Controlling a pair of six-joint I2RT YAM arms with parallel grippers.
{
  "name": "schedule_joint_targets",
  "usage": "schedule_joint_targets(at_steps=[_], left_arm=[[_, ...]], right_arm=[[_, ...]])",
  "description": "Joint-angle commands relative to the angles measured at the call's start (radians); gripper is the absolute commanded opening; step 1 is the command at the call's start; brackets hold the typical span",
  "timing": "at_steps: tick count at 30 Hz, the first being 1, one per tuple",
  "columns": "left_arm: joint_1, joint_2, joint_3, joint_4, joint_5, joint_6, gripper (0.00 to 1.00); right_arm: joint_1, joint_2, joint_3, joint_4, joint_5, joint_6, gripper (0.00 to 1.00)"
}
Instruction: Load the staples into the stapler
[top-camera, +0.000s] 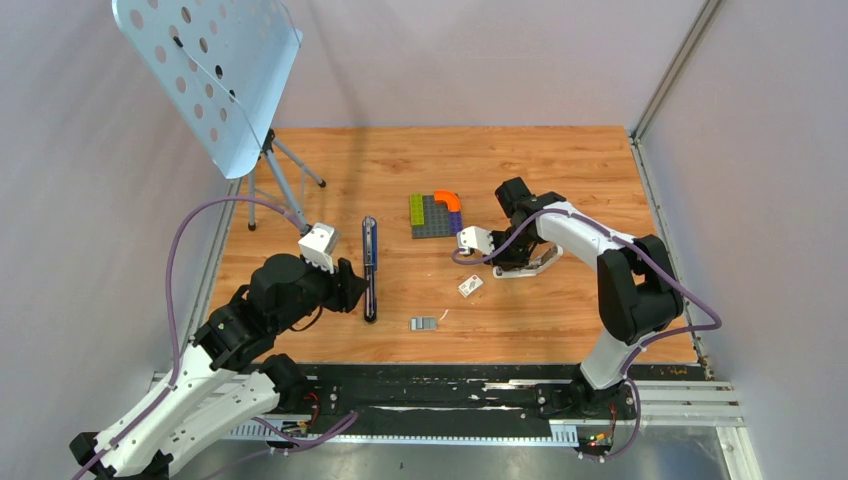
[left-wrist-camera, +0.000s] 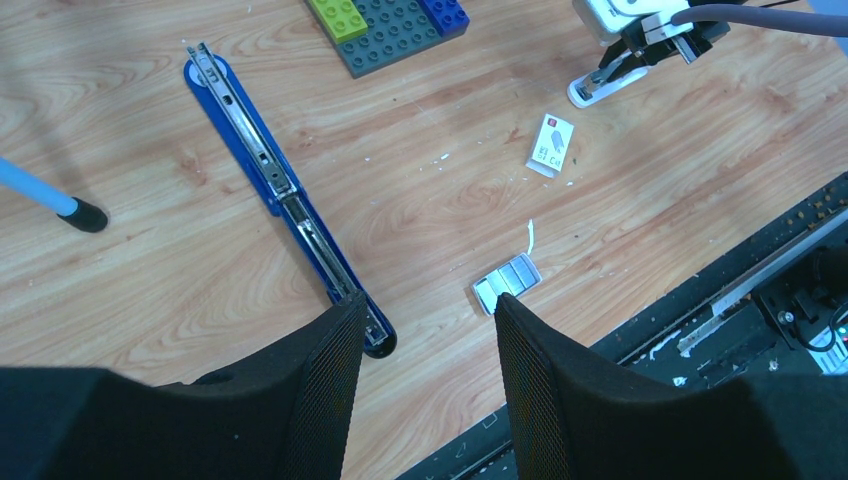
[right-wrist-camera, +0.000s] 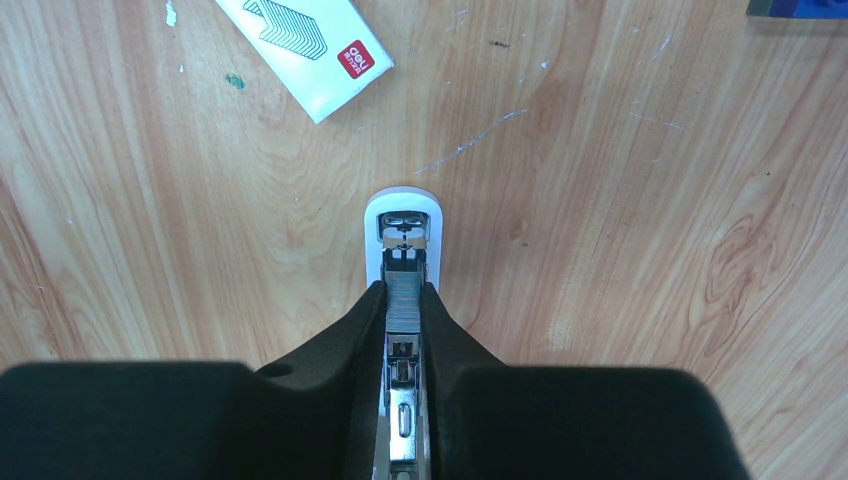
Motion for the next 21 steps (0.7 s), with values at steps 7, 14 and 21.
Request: schedule_joint_targets(at_steps=[7, 14, 21], left_arm=[[0.006, -0.012, -0.005, 0.002, -0.005, 0.016, 0.54], [0.006, -0.014, -0.005, 0.002, -0.004, 0.017, 0.54], [0.006, -0.014, -0.005, 0.003, -0.004, 0.020, 0.54]], right_arm=[[0.013, 0.022, 0.018, -0.039, -0.007, -0.023, 0.23], [0.013, 0.022, 0.020, -0.041, -0.011, -0.027, 0.27], [0.010, -0.005, 0.036, -0.043, -0.056, -0.024, 0.27]])
